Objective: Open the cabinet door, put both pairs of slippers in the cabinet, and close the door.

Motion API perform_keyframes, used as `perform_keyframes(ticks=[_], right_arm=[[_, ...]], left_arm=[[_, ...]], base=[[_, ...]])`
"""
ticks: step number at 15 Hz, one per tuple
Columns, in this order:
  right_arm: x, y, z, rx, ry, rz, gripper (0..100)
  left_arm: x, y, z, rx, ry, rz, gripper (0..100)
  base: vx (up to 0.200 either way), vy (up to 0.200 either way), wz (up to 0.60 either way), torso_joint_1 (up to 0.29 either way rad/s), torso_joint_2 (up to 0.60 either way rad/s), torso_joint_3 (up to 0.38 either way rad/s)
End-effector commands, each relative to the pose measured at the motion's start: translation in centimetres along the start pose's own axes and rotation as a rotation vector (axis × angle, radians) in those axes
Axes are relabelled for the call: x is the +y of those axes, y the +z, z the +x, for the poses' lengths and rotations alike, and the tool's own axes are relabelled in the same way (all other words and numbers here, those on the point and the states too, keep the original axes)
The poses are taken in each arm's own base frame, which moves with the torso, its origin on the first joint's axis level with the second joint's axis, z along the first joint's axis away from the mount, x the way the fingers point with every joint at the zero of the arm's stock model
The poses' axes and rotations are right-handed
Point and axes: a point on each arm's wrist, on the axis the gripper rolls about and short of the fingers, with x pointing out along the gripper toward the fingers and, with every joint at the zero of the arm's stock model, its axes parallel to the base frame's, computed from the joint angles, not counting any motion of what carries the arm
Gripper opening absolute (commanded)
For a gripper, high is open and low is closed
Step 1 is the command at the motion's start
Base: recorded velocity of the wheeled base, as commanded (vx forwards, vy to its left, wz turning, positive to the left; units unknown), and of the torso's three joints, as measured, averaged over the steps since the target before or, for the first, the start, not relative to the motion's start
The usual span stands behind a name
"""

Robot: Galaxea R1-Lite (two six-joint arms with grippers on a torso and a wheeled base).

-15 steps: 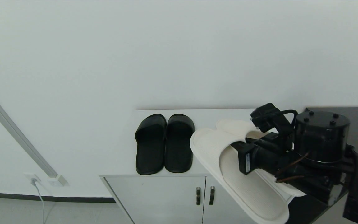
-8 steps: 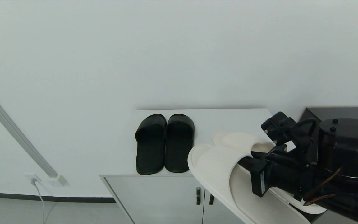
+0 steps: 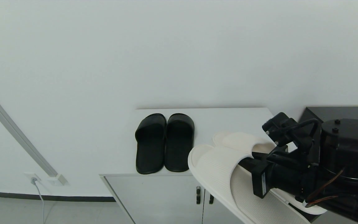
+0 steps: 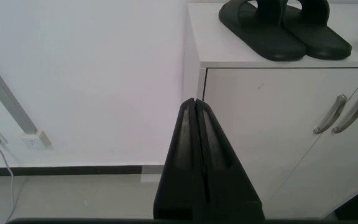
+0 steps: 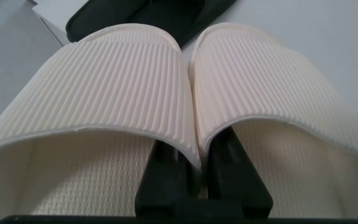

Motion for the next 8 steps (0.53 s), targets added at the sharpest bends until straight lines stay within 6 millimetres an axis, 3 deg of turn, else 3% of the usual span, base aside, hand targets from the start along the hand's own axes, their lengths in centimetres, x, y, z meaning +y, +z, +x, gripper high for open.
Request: perform_keyframes(ticks=[1, 8], right_arm=[[0.01, -0.07, -0.09, 0.002, -0.001, 0.000, 0], [-0.19, -0.50, -0.28, 0.010, 0.002, 0.004, 0]], left_arm=[[0.00, 0.01, 0.01, 0.001, 0.000, -0.002, 0], [0.00, -0.03, 0.02, 0.003, 0.000, -0.002, 0]], base=[[-0.200, 0.000, 0.00, 0.007, 0.00, -0.007], [-0.200, 0.000, 0.00, -0.002, 0.00, 0.004]])
